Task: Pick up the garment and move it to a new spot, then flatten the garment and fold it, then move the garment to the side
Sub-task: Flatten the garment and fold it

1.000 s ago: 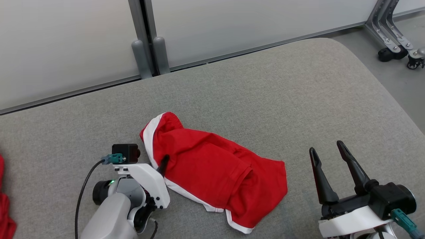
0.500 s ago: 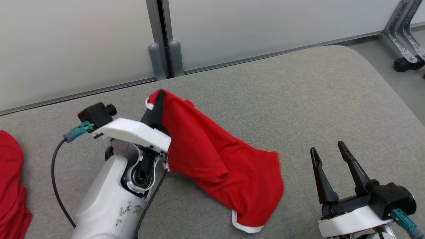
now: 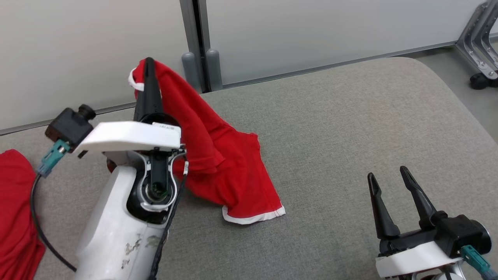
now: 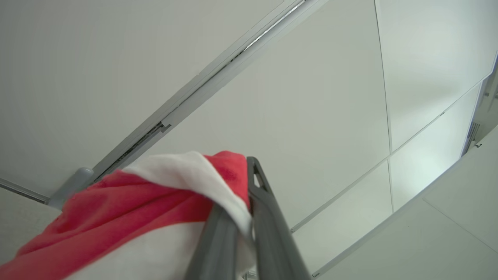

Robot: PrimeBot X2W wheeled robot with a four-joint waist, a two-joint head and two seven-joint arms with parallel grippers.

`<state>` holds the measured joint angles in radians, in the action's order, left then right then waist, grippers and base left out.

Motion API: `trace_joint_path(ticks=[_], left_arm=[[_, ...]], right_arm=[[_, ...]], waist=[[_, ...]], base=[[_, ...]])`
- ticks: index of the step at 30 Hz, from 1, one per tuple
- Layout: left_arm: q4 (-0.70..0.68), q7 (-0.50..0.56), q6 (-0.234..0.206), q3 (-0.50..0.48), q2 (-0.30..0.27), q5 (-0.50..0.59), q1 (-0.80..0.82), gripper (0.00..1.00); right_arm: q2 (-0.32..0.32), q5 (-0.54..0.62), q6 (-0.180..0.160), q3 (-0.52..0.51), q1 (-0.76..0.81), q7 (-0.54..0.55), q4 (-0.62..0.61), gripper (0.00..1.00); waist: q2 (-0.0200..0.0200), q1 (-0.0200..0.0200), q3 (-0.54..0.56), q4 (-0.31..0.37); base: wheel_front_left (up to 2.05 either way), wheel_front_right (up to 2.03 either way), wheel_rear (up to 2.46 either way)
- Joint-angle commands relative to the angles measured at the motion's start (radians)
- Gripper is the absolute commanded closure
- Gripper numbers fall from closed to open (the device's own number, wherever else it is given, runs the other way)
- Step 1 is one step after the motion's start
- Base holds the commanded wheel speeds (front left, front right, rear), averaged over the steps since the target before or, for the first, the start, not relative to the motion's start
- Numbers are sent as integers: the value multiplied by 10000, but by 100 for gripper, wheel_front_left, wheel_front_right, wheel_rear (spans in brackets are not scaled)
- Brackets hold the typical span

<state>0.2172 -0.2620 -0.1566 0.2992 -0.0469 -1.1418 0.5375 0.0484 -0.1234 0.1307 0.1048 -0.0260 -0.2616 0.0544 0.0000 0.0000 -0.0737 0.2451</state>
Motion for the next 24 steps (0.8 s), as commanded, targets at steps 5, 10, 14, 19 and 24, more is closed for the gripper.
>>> trace_joint_path(ticks=[5, 10, 14, 19, 24], left_arm=[[-905, -21, -298, -175, -52, -249, -1431, 100], [-1259, -22, -311, 271, -55, -754, -2957, 100], [-1144, -22, -193, 851, -51, -910, -3754, 100], [-842, -23, 177, 2441, -58, -1575, -3941, 100], [-829, -24, 670, 3693, -53, -1940, -3386, 100]], right_arm=[[44, -114, 3, -80, -39, -51, -65, 0], [41, -155, 3, -178, -25, -51, -84, 0], [42, -103, 1, -246, -25, -53, -118, 0], [42, -80, 3, -182, -104, -53, -60, 0], [44, -124, 3, -23, -210, -51, 18, 0]], waist=[[0, 0, -187, -165], [0, 0, -353, -408], [0, 0, -444, -649], [0, 0, -490, -893], [0, 0, -457, -931]], base=[[0, 0, 0], [0, 0, 0], [0, 0, 0], [0, 0, 0], [0, 0, 0]])
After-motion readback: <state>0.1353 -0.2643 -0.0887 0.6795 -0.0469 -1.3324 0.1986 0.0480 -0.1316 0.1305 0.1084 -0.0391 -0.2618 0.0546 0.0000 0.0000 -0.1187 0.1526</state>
